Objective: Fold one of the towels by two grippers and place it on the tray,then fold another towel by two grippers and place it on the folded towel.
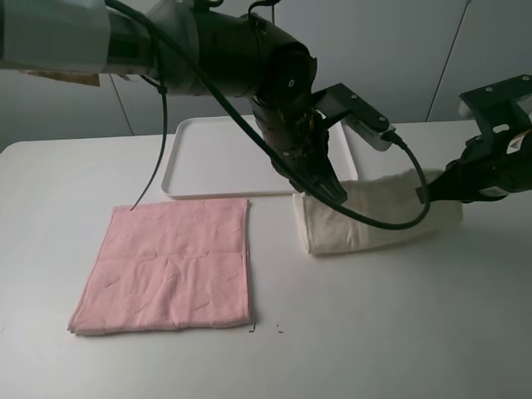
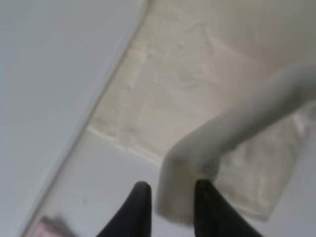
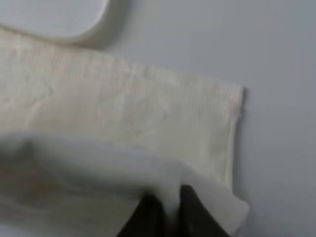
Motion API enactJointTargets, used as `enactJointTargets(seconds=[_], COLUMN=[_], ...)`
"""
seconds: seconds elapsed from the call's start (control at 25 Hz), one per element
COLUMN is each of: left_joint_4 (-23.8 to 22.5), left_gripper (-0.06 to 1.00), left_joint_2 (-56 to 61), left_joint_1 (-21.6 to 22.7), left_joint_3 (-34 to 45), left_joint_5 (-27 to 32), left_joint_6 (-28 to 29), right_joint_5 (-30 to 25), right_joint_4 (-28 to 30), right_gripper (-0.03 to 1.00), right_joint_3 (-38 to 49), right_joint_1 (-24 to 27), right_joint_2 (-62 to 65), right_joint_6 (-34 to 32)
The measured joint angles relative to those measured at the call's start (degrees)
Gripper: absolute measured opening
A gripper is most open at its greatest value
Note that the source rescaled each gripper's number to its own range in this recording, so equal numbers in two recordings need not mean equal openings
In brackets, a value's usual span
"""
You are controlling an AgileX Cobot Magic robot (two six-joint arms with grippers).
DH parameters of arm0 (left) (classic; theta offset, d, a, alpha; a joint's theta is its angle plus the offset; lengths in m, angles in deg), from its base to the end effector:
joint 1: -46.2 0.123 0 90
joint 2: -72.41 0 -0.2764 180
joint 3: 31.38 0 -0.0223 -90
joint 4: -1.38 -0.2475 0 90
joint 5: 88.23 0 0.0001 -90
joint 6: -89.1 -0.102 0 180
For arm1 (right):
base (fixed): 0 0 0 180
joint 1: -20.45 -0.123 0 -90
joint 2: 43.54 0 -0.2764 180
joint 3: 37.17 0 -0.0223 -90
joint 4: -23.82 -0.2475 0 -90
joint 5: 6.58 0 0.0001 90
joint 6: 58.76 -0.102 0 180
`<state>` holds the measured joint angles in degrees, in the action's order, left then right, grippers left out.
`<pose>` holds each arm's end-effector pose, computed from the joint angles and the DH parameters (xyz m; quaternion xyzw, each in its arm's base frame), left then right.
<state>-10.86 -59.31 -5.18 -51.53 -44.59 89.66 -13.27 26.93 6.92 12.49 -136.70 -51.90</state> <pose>0.3023 -0.3544 0.1679 0.4705 0.8516 -0.0140 0.2306 0.2572 0.0353 0.1499 -0.1470 0.9394 -0.0084 0.3095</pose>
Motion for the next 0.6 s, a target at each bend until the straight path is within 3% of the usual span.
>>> enactJointTargets(seconds=[0.08, 0.2, 0.28, 0.44, 0.6], left_joint_4=[-2.91, -6.13, -7.33, -8.97, -9.21], left_gripper=[0.49, 0.86, 0.95, 0.92, 0.89], left_joint_2=[-0.47, -1.05, -1.05, -1.05, -1.05], left_joint_1=[0.0, 0.0, 0.0, 0.0, 0.0], left_joint_3=[0.0, 0.0, 0.0, 0.0, 0.0], left_joint_5=[0.0, 0.44, 0.68, 1.43, 2.4], left_joint_6=[3.43, 6.89, 7.78, 7.72, 2.12], right_joint_5=[2.07, 5.34, 7.39, 7.26, 0.82], right_joint_4=[0.24, 0.18, -0.49, -0.97, -3.79], right_gripper=[0.3, 0.78, 0.95, 1.0, 1.0], right_joint_3=[0.0, 0.0, -0.25, -1.15, -3.35], right_joint_1=[0.0, 0.0, 0.0, 0.0, 0.6], right_joint_2=[-1.75, -2.77, -2.86, -2.86, -2.89], right_joint_6=[0.0, 0.0, 0.0, -0.24, -0.84])
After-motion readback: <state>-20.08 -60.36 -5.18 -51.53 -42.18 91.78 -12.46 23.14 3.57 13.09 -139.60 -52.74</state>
